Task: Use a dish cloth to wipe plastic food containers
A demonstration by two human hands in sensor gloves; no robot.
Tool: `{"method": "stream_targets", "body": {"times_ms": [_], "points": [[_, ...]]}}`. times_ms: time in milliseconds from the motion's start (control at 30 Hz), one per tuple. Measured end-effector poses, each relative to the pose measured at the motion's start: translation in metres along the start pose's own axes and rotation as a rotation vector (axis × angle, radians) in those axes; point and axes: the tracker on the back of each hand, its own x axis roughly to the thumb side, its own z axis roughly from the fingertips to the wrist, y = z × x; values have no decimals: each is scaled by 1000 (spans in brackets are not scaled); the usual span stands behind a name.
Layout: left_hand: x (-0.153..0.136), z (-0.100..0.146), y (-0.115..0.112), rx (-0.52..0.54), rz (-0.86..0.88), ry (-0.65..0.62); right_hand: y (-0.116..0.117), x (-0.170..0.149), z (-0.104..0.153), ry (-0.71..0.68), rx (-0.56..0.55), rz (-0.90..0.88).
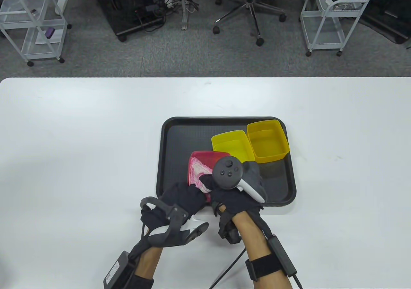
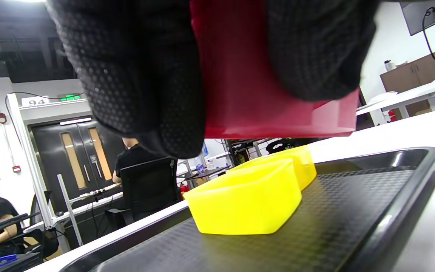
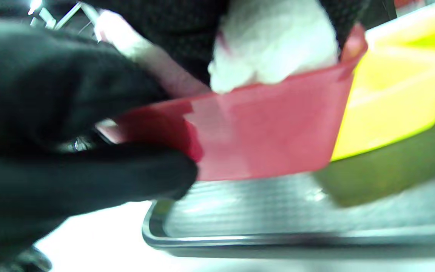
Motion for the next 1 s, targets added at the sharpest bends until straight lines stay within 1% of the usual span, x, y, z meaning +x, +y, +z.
{"method": "stream_targets", "body": {"times_ms": [67, 167, 200, 267, 333, 433, 500, 533, 600, 667, 700, 733, 767, 800, 833, 867, 933, 967, 1000], "points": [[4, -1, 1, 0, 19, -4, 1, 7, 2, -45, -29, 194], [7, -2, 1, -5, 29, -13, 7, 14, 3, -99, -72, 428], [8, -3, 2, -3, 30, -14, 9, 15, 4, -118, -110, 488], [9, -3, 3, -2, 43, -18, 12, 16, 3, -120, -164, 549], [12, -3, 5, 1, 56, -29, 14, 15, 1, -80, -208, 583], [18, -2, 7, 18, 45, -42, 14, 14, -2, -34, -267, 592], [16, -4, 9, 28, 28, -29, 10, 11, -3, -2, -307, 525], [14, -4, 9, 29, 46, -18, 7, 9, -3, 12, -320, 476], [11, -3, 11, 36, 92, 2, 0, 4, -3, 56, -334, 251], [9, 0, 14, 60, 106, 19, -7, -6, -2, 94, -289, -102], [9, 0, 14, 71, 101, 22, -9, -9, -2, 105, -268, -228], [8, 1, 15, 80, 102, 28, -11, -14, -2, 125, -226, -407], [6, 1, 14, 86, 113, 38, -10, -17, -2, 141, -157, -572], [5, 0, 14, 88, 117, 44, -9, -18, -2, 142, -121, -638], [3, 1, 14, 91, 115, 50, -7, -20, -1, 144, -56, -719], [1, 1, 13, 88, 113, 47, -7, -22, 0, 153, -42, -724], [-2, 2, 11, 77, 99, 40, -5, -25, 0, 147, 14, -680], [-2, 3, 9, 72, 77, 29, -5, -24, 0, 136, 38, -637], [-2, 3, 7, 62, 57, 24, -4, -21, 0, 115, 55, -543]]}}
